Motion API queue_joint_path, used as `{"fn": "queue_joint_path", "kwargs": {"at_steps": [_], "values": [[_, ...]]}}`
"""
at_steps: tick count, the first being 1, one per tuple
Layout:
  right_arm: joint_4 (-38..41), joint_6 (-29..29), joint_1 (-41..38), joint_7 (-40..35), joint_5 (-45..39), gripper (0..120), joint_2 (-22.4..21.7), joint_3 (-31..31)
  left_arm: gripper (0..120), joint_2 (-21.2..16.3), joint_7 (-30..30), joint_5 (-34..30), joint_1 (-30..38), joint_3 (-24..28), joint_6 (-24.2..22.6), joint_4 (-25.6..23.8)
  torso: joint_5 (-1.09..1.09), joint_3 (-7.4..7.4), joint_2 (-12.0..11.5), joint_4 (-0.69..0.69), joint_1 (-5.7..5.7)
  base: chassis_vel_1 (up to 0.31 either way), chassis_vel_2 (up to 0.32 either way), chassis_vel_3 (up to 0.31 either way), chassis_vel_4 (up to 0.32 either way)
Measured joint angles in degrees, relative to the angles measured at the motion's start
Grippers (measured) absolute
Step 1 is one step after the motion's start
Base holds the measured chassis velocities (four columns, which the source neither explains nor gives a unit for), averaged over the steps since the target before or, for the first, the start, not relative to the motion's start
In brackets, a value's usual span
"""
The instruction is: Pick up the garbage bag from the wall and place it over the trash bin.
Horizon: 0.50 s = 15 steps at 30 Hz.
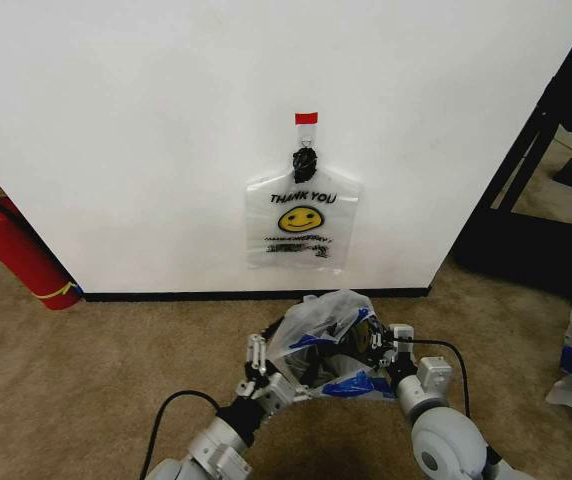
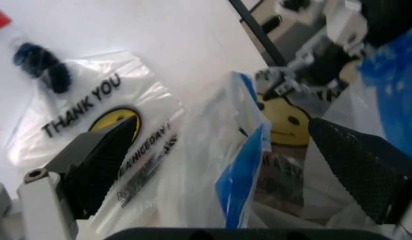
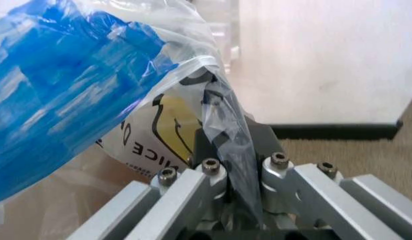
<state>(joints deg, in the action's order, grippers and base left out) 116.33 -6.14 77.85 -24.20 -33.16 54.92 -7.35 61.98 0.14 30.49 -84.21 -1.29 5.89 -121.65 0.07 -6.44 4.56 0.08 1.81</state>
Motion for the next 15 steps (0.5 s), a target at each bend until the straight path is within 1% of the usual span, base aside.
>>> {"fn": "queue_joint_path", "kwargs": {"at_steps": [3, 5, 8, 9, 11, 12, 15], "values": [[-0.42, 1.78, 0.7, 1.41, 4.46, 1, 0.22, 0.69, 100, 0.71, -0.38, 4.1, 2.27, 1.28, -1.69, 1.93, -0.01, 0.0, 0.0, 0.01, 0.0, 0.0, 0.0, 0.0, 0.0], [-0.59, 2.25, 0.81, 1.69, 5.5, 1, 0.35, 0.9, 100, 0.76, -0.5, 5.01, 2.69, 1.56, -2.23, 2.28, -0.01, 0.0, 0.0, 0.02, 0.0, 0.0, 0.0, 0.0, 0.0], [-1.57, 4.13, 1.05, 2.74, 9.97, 1, 1.07, 1.94, 94, 0.88, -2.37, 9.0, 4.06, 2.5, -3.2, 4.57, -0.02, 0.0, 0.0, 0.0, 0.0, 0.0, 0.0, 0.0, 0.0], [-1.6, 4.18, 1.05, 2.76, 10.09, 1, 1.1, 1.98, 94, 0.9, -2.54, 9.27, 4.15, 2.56, -3.2, 4.75, -0.02, 0.0, 0.0, 0.0, 0.0, 0.0, 0.0, 0.0, 0.0], [-2.14, 4.95, 0.96, 3.31, 12.17, 1, 1.8, 2.64, 84, 1.16, -4.19, 11.67, 4.7, 3.19, -3.31, 6.41, -0.01, 0.0, 0.0, 0.0, 0.0, 0.0, 0.0, 0.0, 0.0], [-2.14, 4.95, 0.96, 3.31, 12.17, 1, 1.8, 2.64, 84, 1.16, -4.19, 11.67, 4.7, 3.19, -3.31, 6.41, -0.01, 0.0, 0.0, 0.0, 0.0, 0.0, 0.0, 0.0, 0.0], [-2.46, 5.0, 0.52, 3.37, 12.46, 1, 2.19, 3.0, 73, 1.25, -4.63, 12.1, 4.84, 3.64, -3.63, 6.73, -0.01, 0.0, 0.0, 0.0, 0.0, 0.0, 0.0, 0.0, 0.0]]}}
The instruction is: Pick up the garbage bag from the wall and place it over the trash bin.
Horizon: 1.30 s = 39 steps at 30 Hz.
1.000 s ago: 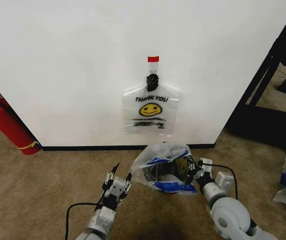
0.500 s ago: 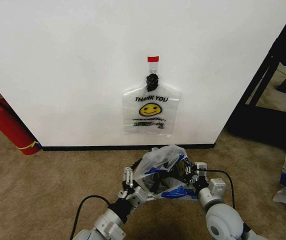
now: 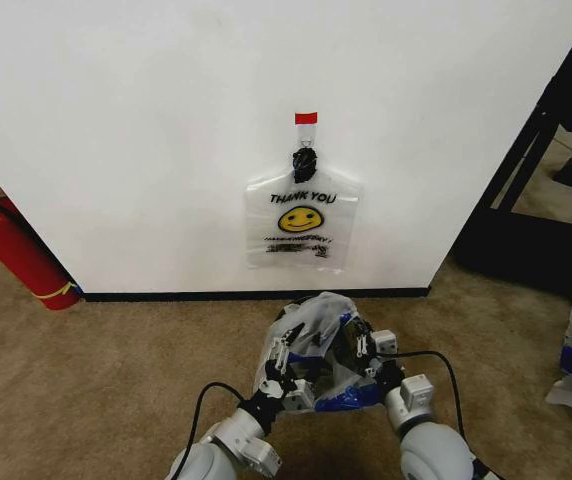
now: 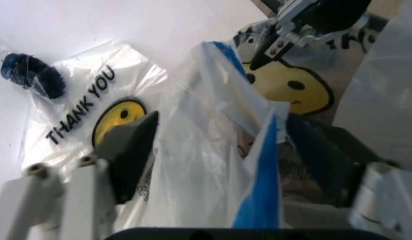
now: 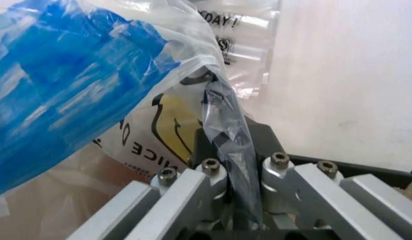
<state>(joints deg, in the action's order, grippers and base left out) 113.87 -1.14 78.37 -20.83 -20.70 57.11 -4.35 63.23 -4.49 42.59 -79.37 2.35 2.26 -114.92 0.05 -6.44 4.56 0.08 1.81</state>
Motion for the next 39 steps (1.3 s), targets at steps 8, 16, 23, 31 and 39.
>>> {"fn": "queue_joint_path", "kwargs": {"at_steps": [8, 16, 23, 31, 39], "values": [[-0.64, -0.03, -1.26, -0.05, -0.64, 1, 0.85, 0.31, 41, -0.4, -0.05, 0.05, 0.58, 0.11, -0.64, 0.38, 0.0, 0.0, 0.0, 0.0, 0.0, 0.0, 0.0, 0.0, 0.0], [-0.7, -0.26, -1.65, -0.2, -1.99, 1, 0.91, 0.39, 15, -0.57, 0.13, -0.45, 0.07, -0.02, -0.56, 0.35, 0.0, 0.0, 0.0, 0.0, 0.0, 0.0, 0.0, 0.0, 0.0], [-0.59, -0.29, -1.6, -0.2, -2.08, 1, 0.77, 0.36, 0, -0.57, 0.14, -0.9, -0.13, -0.05, -0.46, -0.02, 0.0, 0.0, 0.0, 0.0, 0.0, 0.0, 0.0, 0.0, 0.0], [-0.07, -0.32, -1.2, -0.16, -2.09, 1, 0.47, 0.18, 0, -0.49, 0.14, -3.15, -0.32, -0.26, -0.55, -0.75, 0.0, 0.0, 0.0, 0.0, 0.0, 0.0, 0.0, 0.0, 0.0], [0.05, -0.32, -1.08, -0.04, -2.05, 1, 0.4, 0.12, 0, -0.49, 0.16, -3.81, -0.34, -0.36, -0.58, -0.92, 0.0, 0.0, 0.0, 0.01, 0.0, 0.0, 0.0, 0.0, 0.0]]}}
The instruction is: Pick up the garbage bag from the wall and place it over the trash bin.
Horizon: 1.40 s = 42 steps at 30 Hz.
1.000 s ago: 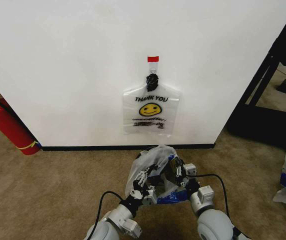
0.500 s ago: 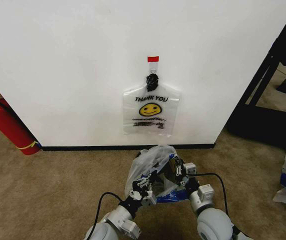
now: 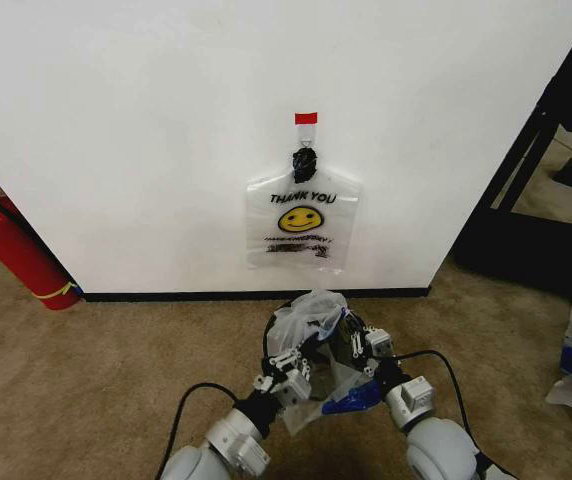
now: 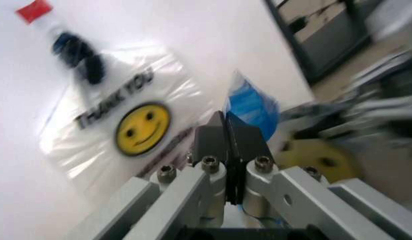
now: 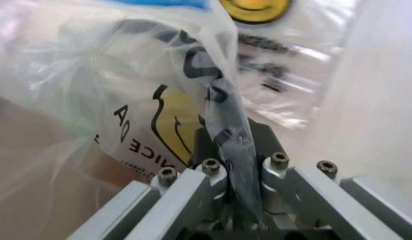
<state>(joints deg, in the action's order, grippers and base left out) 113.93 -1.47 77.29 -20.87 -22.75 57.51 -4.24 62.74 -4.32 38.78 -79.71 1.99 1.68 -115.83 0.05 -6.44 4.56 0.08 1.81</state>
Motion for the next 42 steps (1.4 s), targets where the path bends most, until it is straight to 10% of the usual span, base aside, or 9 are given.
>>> {"fn": "queue_joint_path", "kwargs": {"at_steps": [15, 42], "values": [[-4.22, 9.41, 2.26, 21.2, 6.79, 1, -3.65, -4.27, 0, -3.43, 0.66, -17.17, 1.45, -5.11, -1.53, -5.98, 0.0, 0.0, 0.0, 0.01, 0.0, 0.0, 0.0, 0.0, 0.0], [-7.07, 16.76, 2.0, 39.62, -13.35, 1, -5.97, -9.49, 0, -5.58, -1.53, -14.89, 0.52, -10.38, -5.69, -2.21, 0.0, 0.0, 0.0, 0.0, 0.0, 0.0, 0.0, 0.0, 0.0]]}}
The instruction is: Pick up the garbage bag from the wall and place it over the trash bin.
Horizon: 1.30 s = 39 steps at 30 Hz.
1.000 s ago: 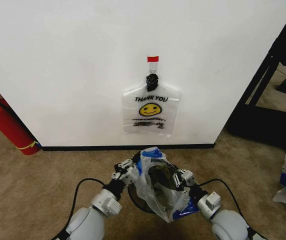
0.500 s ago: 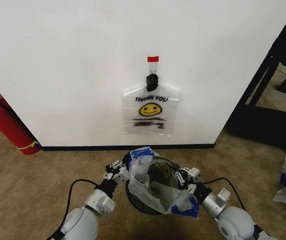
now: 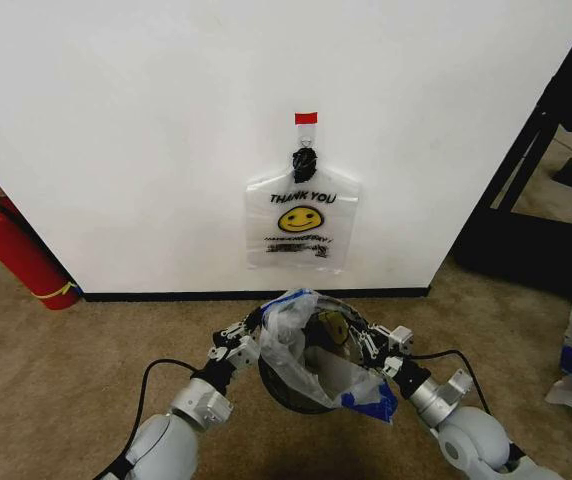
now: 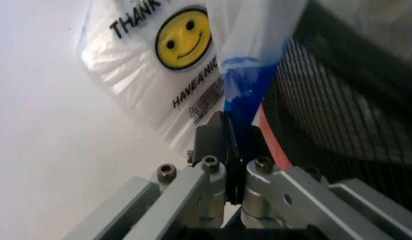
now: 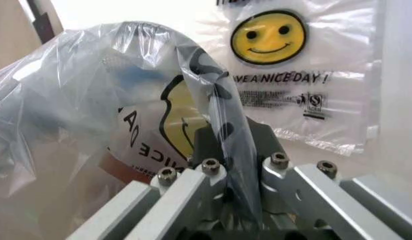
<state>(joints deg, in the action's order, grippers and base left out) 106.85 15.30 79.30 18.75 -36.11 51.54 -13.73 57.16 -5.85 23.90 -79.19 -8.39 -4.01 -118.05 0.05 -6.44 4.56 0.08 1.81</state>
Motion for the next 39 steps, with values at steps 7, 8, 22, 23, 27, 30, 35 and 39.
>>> {"fn": "queue_joint_path", "kwargs": {"at_steps": [7, 8, 22, 23, 27, 30, 35, 39], "values": [[-1.12, 1.45, -1.09, -1.89, -2.94, 1, 0.59, 0.38, 22, 0.65, 0.3, -0.44, 0.73, 0.55, 0.51, 1.12, 0.0, 0.0, 0.0, 0.0, 0.0, 0.0, 0.0, 0.0, 0.0], [-1.18, 1.45, -1.31, -2.25, -4.22, 1, 0.73, 0.6, 28, 0.78, -0.39, -1.1, 0.9, 0.82, 0.66, 1.58, 0.0, 0.0, 0.0, 0.0, 0.0, 0.0, 0.0, 0.0, 0.0], [-0.52, 0.09, -1.09, -9.38, -8.48, 1, 2.11, 2.27, 71, 0.13, -2.5, -3.57, 0.6, -1.23, 3.56, 4.95, 0.01, 0.0, 0.0, 0.0, 0.0, 0.0, 0.0, 0.0, 0.0], [-0.52, 0.09, -1.09, -9.38, -8.48, 1, 2.11, 2.27, 71, 0.13, -2.5, -3.57, 0.6, -1.23, 3.56, 4.95, 0.01, 0.0, 0.0, 0.0, 0.0, 0.0, 0.0, 0.0, 0.0], [-0.08, -0.3, -1.09, -11.38, -8.85, 1, 2.58, 2.57, 93, 0.22, -2.57, -3.6, 0.48, -1.94, 4.05, 5.39, 0.0, 0.0, 0.0, 0.0, 0.0, 0.0, 0.0, 0.0, 0.0], [0.54, -0.61, -1.31, -14.93, -9.51, 1, 3.19, 2.93, 98, 0.42, -3.58, -3.83, 0.26, -2.74, 4.18, 5.65, 0.02, 0.0, 0.0, 0.0, 0.0, 0.0, 0.0, 0.0, 0.0], [1.22, -0.35, -1.8, -20.95, -10.65, 1, 4.57, 3.66, 100, 1.53, -8.11, -8.2, -0.51, -4.6, 3.53, 4.6, 0.01, 0.0, 0.0, -0.01, 0.0, 0.0, 0.0, 0.0, 0.0], [1.18, 0.53, -1.92, -23.33, -10.22, 1, 5.33, 4.0, 100, 2.16, -11.16, -13.23, -1.05, -4.75, 2.78, 2.58, 0.0, 0.0, 0.0, -0.01, 0.0, 0.0, 0.0, 0.0, 0.0]]}}
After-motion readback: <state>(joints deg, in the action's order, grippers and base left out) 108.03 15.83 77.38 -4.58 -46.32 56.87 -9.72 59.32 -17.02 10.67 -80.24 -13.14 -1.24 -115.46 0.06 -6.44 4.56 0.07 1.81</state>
